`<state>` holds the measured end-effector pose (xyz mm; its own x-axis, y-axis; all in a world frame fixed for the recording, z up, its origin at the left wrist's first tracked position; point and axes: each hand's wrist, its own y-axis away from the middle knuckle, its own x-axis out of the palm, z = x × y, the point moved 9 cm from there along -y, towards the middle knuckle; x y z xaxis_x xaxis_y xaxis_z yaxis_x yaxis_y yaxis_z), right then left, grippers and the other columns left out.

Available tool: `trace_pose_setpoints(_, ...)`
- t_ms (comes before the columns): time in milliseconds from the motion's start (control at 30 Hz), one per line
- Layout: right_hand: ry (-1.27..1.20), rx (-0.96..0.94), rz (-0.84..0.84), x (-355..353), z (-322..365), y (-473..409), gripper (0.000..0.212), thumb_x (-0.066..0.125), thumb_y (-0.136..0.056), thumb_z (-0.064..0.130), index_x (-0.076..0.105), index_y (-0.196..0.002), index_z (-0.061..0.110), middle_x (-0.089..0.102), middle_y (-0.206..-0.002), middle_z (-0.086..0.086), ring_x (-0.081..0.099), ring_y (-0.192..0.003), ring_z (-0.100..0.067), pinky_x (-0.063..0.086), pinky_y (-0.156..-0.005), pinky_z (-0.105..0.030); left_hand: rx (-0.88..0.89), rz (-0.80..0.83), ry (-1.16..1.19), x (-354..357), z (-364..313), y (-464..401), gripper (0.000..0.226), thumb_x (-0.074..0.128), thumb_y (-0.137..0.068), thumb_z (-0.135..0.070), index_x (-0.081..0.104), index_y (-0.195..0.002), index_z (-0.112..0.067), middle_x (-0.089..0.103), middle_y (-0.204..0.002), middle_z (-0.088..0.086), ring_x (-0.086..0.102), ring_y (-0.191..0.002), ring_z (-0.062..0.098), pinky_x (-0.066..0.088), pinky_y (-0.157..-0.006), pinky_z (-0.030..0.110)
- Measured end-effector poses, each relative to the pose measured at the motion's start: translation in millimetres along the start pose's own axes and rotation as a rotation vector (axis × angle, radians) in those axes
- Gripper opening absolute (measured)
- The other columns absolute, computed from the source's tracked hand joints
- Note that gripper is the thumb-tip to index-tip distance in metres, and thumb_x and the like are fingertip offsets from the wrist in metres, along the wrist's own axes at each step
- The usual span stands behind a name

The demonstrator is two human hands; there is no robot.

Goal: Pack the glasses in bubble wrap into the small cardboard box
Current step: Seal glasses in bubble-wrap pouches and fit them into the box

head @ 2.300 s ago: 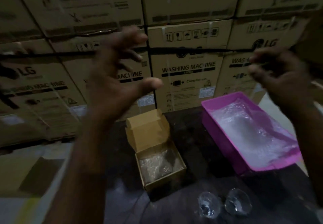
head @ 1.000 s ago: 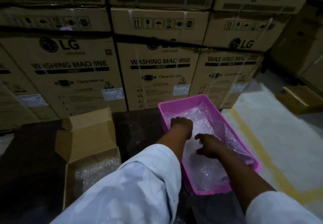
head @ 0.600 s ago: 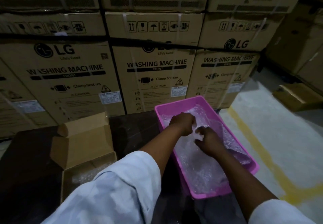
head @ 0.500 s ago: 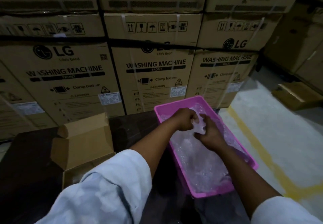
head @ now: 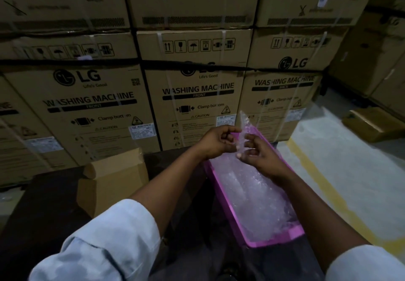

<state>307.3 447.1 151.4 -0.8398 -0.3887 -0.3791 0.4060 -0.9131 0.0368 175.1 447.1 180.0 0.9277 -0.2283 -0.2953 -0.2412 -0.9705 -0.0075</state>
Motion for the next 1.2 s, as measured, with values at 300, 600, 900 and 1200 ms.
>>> trace_pose_setpoints(300, 0.3, -0.11, -0.326, -33.2, 25.6, 22.4, 0.034, 0.057, -0.094, 0.033, 0.057, -0.063, 0.019, 0.056, -0.061, 0.002, 0.052, -0.06, -0.013, 0.038, -0.055, -0.023, 0.003, -0.117, -0.079, -4.9, 0.4, 9.0, 0.031, 0.074, -0.083, -0.019, 0.062, -0.111, -0.017, 0.055, -0.078, -0.004, 0.055, -0.069, 0.006, 0.049, -0.062, 0.014)
trace_pose_setpoints(600, -0.635, -0.081, -0.444, -97.1, 45.5, 65.0, 0.03, 0.051, -0.093, 0.019, 0.062, -0.118, 0.008, 0.068, -0.113, -0.011, 0.067, -0.096, -0.019, 0.055, -0.071, -0.027, -0.169, 0.043, -0.956, 33.9, 34.0, 17.9, 0.036, 0.067, -0.087, -0.028, 0.059, -0.121, -0.023, 0.063, -0.117, 0.003, 0.06, -0.104, 0.021, 0.049, -0.093, 0.037)
trace_pose_setpoints(900, -1.076, -0.047, -0.086, -91.9, 106.6, 92.7, 0.047, 0.026, -0.102, 0.029, 0.066, -0.118, 0.01, 0.064, -0.122, -0.015, 0.064, -0.109, -0.029, 0.052, -0.093, -0.044, 0.124, 0.001, 0.258, 16.6, -108.0, 37.9, 0.072, 0.041, -0.085, -0.068, 0.047, -0.137, -0.019, 0.053, -0.136, 0.011, 0.051, -0.125, 0.026, 0.037, -0.109, 0.044)
trace_pose_setpoints(1200, -0.999, -0.097, 0.126, -55.1, 183.2, 80.7, 0.063, 0.027, -0.096, 0.054, 0.068, -0.115, 0.01, 0.066, -0.118, -0.017, 0.065, -0.108, -0.031, 0.055, -0.085, -0.044, 0.139, -0.03, 0.18, -43.0, -164.0, 93.2, 0.011, 0.061, -0.092, -0.013, 0.066, -0.082, -0.015, 0.064, -0.07, -0.006, 0.057, -0.063, 0.008, 0.047, -0.061, 0.024)
